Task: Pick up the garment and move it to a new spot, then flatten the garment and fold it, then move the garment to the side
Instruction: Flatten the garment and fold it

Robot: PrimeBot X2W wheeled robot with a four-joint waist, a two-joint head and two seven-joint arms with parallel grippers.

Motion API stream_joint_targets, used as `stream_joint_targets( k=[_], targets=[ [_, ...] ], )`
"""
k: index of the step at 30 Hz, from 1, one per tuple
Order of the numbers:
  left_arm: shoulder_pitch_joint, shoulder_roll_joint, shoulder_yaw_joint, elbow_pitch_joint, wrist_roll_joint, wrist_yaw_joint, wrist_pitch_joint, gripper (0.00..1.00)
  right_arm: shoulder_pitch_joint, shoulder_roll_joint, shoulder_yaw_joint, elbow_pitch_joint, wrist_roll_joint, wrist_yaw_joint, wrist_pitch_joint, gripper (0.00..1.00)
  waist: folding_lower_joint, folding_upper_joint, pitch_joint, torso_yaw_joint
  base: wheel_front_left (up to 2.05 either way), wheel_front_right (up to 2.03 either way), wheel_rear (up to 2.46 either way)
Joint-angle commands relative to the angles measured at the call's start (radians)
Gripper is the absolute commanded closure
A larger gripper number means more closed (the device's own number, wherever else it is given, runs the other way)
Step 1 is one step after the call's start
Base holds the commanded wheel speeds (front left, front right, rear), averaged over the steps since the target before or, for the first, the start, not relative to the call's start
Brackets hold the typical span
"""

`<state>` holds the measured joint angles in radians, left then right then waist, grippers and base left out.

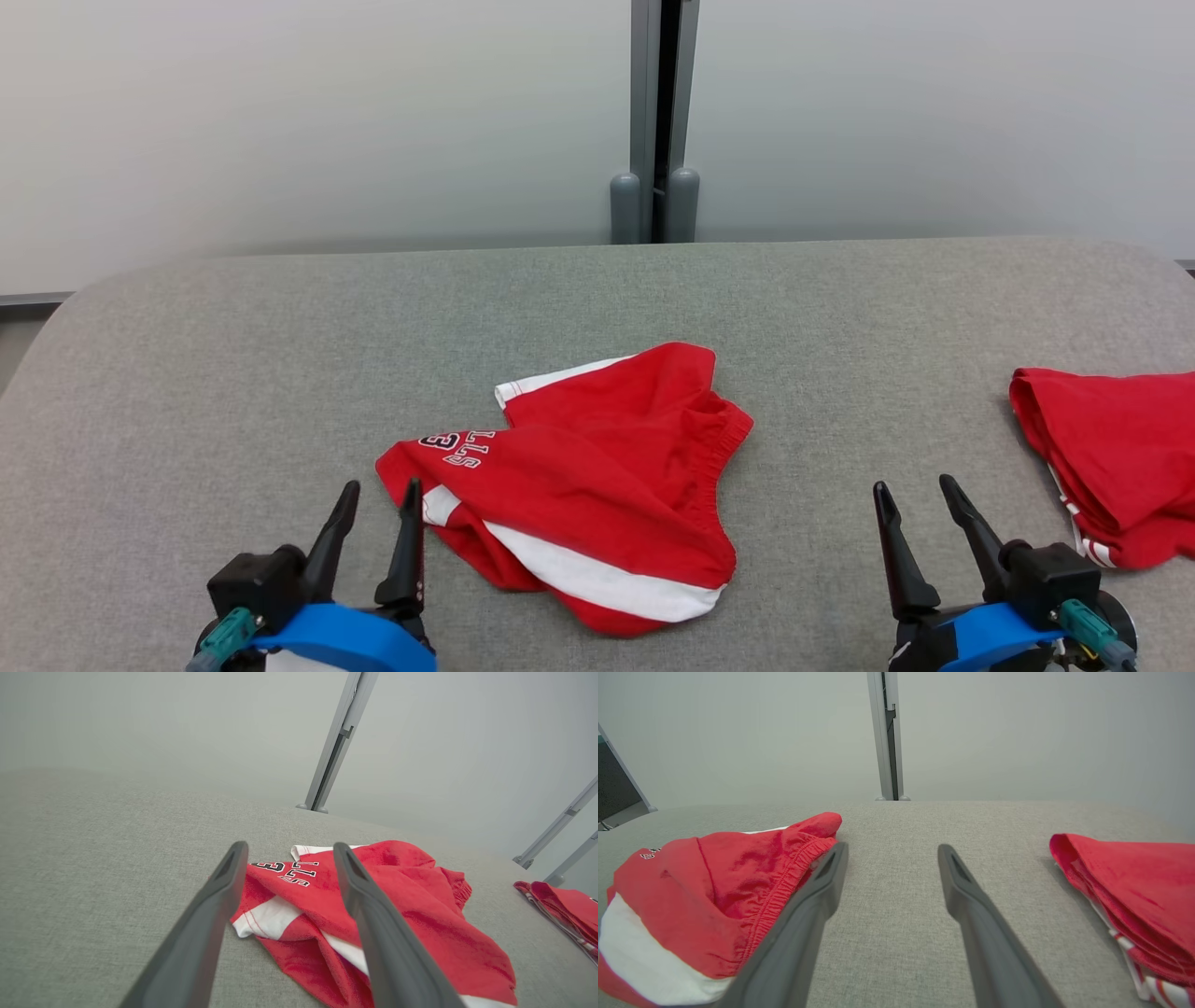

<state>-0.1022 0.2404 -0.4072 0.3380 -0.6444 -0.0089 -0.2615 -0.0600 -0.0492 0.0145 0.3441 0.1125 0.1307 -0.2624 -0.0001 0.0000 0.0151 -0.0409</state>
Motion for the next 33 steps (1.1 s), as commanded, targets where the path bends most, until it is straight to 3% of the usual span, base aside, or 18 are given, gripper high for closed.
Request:
stream_joint_targets(
  k=[1, 22, 33],
  targets=[
    [0.014, 0.000, 0.018, -0.007, 0.021, 0.003, -0.004, 0.00, 0.010, -0.002, 0.002, 0.002, -0.001, 0.000, -0.003, 0.00, 0.0001, 0.0000, -0.005, 0.000, 0.00, 0.00, 0.00],
    [0.068, -0.074, 0.127, 0.014, 0.135, -0.041, -0.005, 0.00, -0.004, -0.002, 0.010, 0.011, -0.002, 0.000, -0.003, 0.00, 0.0001, 0.0000, -0.001, 0.005, 0.00, 0.00, 0.00],
    [0.039, -0.086, 0.149, 0.033, 0.163, -0.055, -0.005, 0.00, -0.034, -0.003, 0.264, 0.178, 0.090, 0.000, 0.093, 0.00, 0.0001, 0.0000, 0.034, 0.044, 0.00, 0.00, 0.00]
  ],
)
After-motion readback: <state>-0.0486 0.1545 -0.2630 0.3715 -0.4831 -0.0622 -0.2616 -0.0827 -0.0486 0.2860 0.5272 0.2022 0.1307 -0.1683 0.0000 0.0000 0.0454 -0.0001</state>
